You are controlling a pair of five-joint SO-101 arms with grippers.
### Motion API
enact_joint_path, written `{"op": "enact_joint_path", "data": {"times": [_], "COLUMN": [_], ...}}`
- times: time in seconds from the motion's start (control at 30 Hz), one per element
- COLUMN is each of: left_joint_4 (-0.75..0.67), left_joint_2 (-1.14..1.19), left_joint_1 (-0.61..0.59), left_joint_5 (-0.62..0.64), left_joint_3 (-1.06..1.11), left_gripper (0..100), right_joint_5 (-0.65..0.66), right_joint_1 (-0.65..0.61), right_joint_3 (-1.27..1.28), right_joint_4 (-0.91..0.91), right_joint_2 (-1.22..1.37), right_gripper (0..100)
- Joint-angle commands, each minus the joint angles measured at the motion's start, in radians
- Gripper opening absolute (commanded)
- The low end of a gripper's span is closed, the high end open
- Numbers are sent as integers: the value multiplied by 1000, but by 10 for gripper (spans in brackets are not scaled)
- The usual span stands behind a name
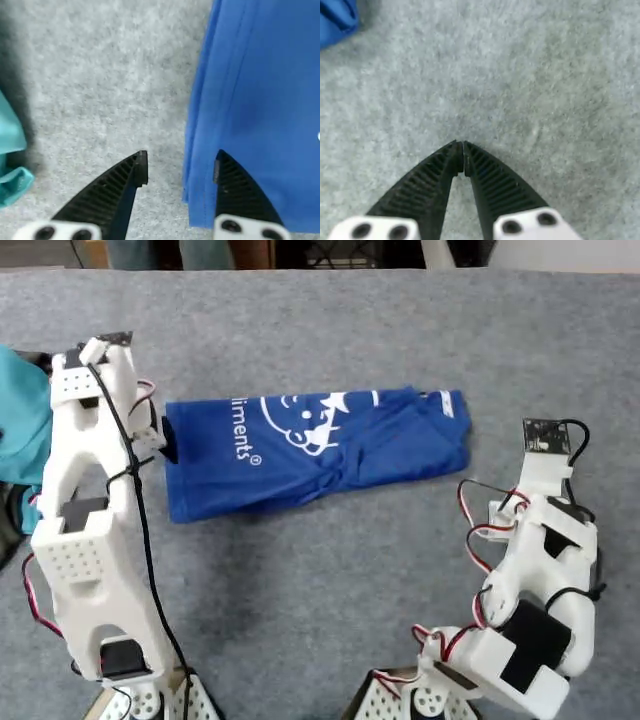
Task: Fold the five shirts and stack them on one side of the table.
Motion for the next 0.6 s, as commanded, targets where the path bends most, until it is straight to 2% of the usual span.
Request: {"op": "enact_joint_path", "data": {"times": [0.0, 0.13, 0.27, 0.43, 0.57], "left_joint_4": [-138, -344, -453, -463, -384], "left_joint_2": [-140, -203, -187, -118, -54], "left_joint_1": [31, 59, 73, 68, 68], "left_joint_5": [15, 66, 66, 61, 69], "left_joint_3": [185, 357, 427, 390, 298], "left_gripper": [240, 242, 242, 239, 232], "right_joint_5": [-8, -3, -3, -3, -2], "right_joint_1": [17, 12, 12, 14, 14], "right_joint_3": [-33, -36, -36, -36, -35], "right_joint_4": [-15, -15, -15, -15, -15], "right_joint_2": [4, 5, 5, 5, 5], "right_gripper": [15, 15, 15, 15, 15]}}
